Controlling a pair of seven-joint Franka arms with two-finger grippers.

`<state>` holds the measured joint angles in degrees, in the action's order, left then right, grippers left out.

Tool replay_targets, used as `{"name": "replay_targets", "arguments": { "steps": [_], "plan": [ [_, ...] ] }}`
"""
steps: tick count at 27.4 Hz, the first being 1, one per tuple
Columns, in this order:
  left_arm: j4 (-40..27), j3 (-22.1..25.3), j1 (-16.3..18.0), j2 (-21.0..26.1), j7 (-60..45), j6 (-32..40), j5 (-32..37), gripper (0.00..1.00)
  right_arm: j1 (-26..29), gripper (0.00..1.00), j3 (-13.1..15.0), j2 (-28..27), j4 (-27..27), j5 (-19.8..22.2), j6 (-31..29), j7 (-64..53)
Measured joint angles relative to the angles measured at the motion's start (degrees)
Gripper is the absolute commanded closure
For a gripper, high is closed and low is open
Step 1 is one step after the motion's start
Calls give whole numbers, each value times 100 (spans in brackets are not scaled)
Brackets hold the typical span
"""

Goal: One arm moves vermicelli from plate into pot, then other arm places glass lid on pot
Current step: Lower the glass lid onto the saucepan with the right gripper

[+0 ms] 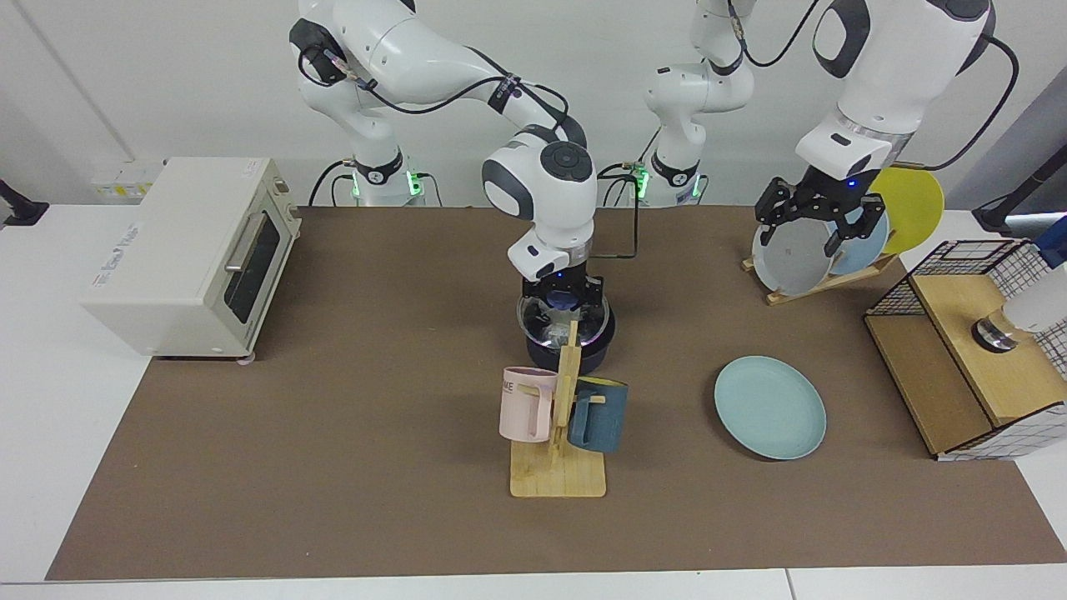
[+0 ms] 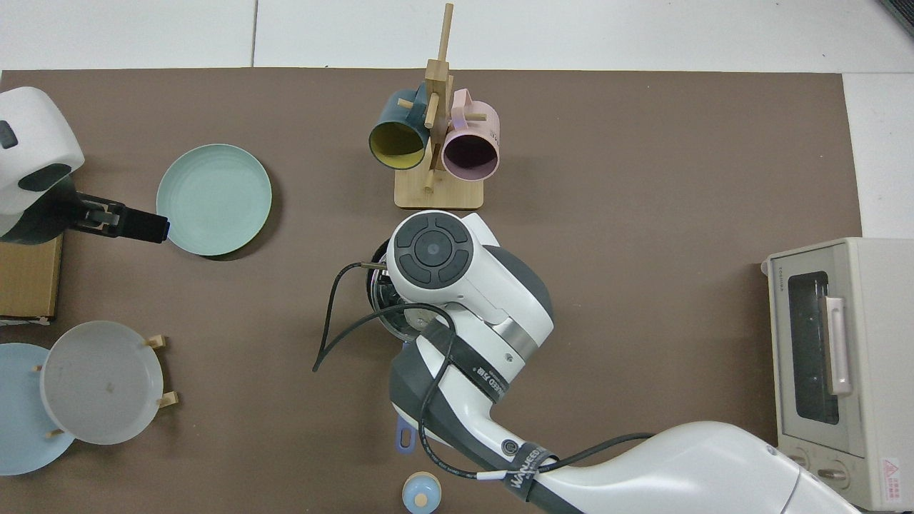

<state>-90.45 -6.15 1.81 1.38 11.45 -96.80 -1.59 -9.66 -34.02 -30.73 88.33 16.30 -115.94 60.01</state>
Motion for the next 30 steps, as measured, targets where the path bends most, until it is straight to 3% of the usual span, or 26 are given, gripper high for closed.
{"name": "replay_targets", "arguments": {
  "steps": [17, 30],
  "plan": [
    [0, -17, 0, 0, 0, 0, -1, 0, -211, 100, -59, -486, -642, 203, 231, 0],
    [0, -29, 0, 1, 0, -1, -2, 0, -203, 100, -76, -581, -782, 499, 515, 0]
  ]
}}
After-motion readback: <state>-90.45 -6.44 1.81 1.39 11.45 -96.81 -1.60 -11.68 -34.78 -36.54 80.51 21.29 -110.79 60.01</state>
